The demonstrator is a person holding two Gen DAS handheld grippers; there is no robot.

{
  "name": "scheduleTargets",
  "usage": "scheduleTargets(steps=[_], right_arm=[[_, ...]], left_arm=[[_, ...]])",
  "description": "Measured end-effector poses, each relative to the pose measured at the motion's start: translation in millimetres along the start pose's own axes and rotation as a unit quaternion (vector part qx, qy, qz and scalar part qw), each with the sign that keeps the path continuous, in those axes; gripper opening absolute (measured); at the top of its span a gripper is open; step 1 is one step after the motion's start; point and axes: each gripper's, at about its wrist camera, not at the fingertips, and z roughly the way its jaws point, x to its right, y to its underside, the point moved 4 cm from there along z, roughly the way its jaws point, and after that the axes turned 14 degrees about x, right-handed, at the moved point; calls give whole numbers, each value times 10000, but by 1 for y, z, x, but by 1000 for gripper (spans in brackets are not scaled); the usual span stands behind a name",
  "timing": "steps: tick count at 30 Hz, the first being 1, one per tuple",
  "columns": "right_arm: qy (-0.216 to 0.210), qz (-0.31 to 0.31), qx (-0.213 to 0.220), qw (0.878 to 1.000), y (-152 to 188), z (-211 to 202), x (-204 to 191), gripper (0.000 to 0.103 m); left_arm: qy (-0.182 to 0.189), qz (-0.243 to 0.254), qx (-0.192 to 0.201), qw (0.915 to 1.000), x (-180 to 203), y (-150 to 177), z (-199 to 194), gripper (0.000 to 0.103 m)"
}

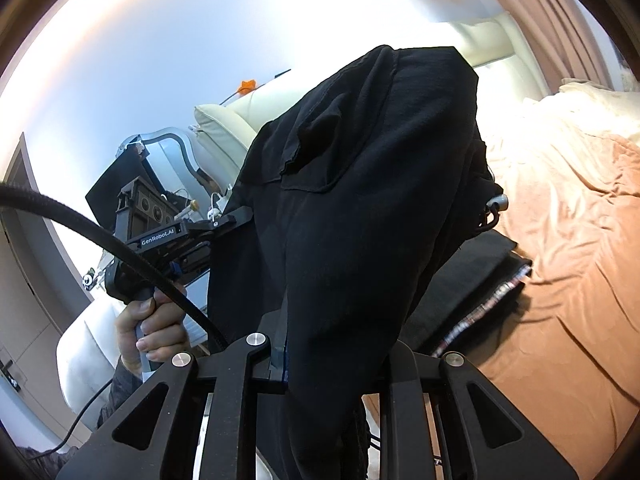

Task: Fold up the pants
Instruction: 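Carry the held black pants with both tools toward the folded clothes stack, then lower the black pants onto the clothes stack and open both tools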

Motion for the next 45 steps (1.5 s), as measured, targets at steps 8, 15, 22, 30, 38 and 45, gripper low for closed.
scheduleTargets(steps=[8, 15, 22, 30, 38, 45], right_arm=[[-93, -171, -216, 9996, -1, 52, -2, 16], [-69, 72, -393, 9992, 9, 90, 15, 16], [128, 210, -555, 9982, 18, 116, 42, 16], [466, 362, -680, 9959, 26, 145, 73, 16], [1024, 534, -814, 9900, 42, 157, 106, 24], [1426, 677, -740, 9847, 51, 119, 122, 69]], left_arm=[[-371, 88, 99, 9992, -48, -26, 20, 10], [-745, 112, -48, 9971, -84, -30, 52, 10], [-1147, 202, -331, 9926, -118, -22, 99, 10], [-1343, 158, -739, 9880, -146, 0, 164, 10], [-1843, 279, -1055, 9768, -165, 20, 214, 25], [-2004, 340, -1038, 9736, -180, 32, 176, 47]])
